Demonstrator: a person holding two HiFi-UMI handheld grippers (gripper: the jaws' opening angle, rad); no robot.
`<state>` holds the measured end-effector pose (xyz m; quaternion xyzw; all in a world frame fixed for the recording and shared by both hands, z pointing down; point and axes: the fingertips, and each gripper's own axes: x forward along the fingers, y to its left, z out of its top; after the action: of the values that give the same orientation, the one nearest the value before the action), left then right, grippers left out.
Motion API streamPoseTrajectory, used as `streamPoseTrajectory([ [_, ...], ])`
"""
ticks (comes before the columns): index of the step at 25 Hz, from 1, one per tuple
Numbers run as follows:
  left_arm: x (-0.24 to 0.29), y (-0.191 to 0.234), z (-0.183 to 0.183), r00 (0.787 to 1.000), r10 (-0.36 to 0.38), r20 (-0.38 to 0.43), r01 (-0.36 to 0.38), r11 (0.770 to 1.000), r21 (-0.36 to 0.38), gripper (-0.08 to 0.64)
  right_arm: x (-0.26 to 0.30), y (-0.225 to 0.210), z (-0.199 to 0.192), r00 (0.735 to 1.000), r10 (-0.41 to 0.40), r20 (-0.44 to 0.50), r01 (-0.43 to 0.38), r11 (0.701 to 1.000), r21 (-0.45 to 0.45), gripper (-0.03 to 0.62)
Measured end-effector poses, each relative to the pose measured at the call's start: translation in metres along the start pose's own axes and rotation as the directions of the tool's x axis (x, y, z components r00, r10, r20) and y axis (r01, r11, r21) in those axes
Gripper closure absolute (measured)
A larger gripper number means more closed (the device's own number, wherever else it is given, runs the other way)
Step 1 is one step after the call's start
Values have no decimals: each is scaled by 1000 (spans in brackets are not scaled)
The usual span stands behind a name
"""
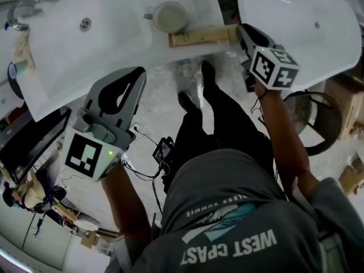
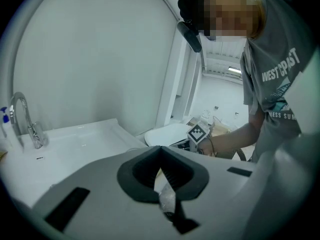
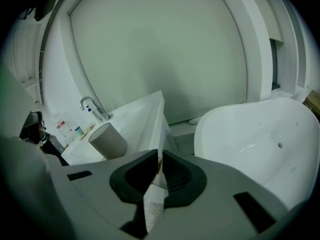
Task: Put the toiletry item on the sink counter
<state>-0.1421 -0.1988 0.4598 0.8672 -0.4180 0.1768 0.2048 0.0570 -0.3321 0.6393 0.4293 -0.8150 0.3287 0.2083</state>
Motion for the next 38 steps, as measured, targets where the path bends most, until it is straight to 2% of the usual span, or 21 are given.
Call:
streamPoseTrajectory([
  [3, -3, 0, -1, 1000, 7, 7, -7, 1000, -5, 558, -3, 1, -1, 1000, 1, 8, -1, 1000, 10, 560],
  [12, -17, 0, 3, 999, 26, 30, -26, 1000, 10, 558, -15, 13, 13, 998, 48, 43, -49, 998, 31, 563],
  [27, -67, -5, 31, 990, 51, 131, -60, 996, 65, 557, -66, 55, 59, 987, 97, 132, -93, 995, -34, 563],
  [38, -105, -15, 44, 982, 62, 178, -79, 993, 90, 558, -102, 88, 80, 976, 117, 183, -105, 992, -74, 563],
])
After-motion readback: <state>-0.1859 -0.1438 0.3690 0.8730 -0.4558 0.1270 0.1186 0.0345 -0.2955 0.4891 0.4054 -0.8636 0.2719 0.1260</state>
